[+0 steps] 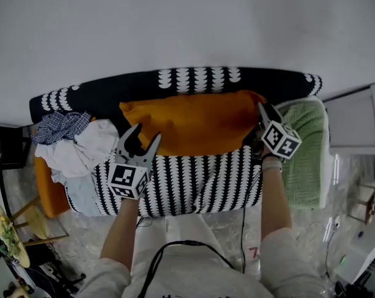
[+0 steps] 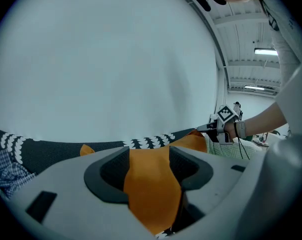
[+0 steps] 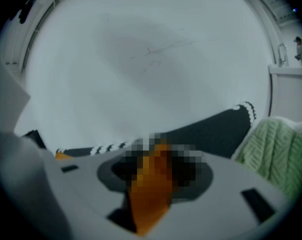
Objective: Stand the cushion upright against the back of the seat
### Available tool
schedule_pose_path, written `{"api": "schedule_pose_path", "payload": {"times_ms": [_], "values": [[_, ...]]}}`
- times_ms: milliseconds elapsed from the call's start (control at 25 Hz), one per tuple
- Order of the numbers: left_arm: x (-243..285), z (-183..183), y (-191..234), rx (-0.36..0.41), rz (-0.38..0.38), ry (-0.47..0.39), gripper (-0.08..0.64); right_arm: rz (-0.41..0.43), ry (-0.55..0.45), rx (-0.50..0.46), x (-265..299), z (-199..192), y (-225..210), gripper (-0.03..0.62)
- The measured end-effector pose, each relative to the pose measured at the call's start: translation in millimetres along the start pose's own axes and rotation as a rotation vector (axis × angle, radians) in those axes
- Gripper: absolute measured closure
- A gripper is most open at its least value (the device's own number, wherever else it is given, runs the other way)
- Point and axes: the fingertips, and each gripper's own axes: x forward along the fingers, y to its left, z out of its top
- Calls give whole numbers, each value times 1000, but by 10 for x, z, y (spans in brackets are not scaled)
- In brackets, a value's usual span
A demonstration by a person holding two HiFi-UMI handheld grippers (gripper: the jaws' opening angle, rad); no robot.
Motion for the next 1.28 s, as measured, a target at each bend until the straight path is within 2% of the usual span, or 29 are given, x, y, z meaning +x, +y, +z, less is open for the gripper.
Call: {"api": "schedule_pose_path", "payload": {"times_ms": [240, 480, 520, 640, 800, 1000, 1160, 1280], "values": [[-86, -24, -6, -32, 3, -5, 308, 35, -3, -68, -211, -37, 147, 437], [-142, -21, -185, -103, -80, -40, 311, 165, -26, -146, -429, -47, 597, 458], [-156, -25, -221, -104, -92, -40, 320, 185, -29, -162, -464, -58, 680, 472], [-224, -5, -284, -113, -109, -54, 441, 246, -32, -207, -568, -108, 947, 521], [-316, 2, -321, -169, -132, -71, 519, 357, -34, -227, -737, -259, 1342, 553], [-433, 8, -412, -173, -159, -68, 535, 447, -5, -233, -968, -475, 1724, 574], [-511, 58, -427, -221, -160, -91, 537, 502, 6, -246, -1111, -553, 1990, 575], [-569, 112, -473, -226, -164, -100, 535, 534, 2, -263, -1224, -554, 2186, 575]]}}
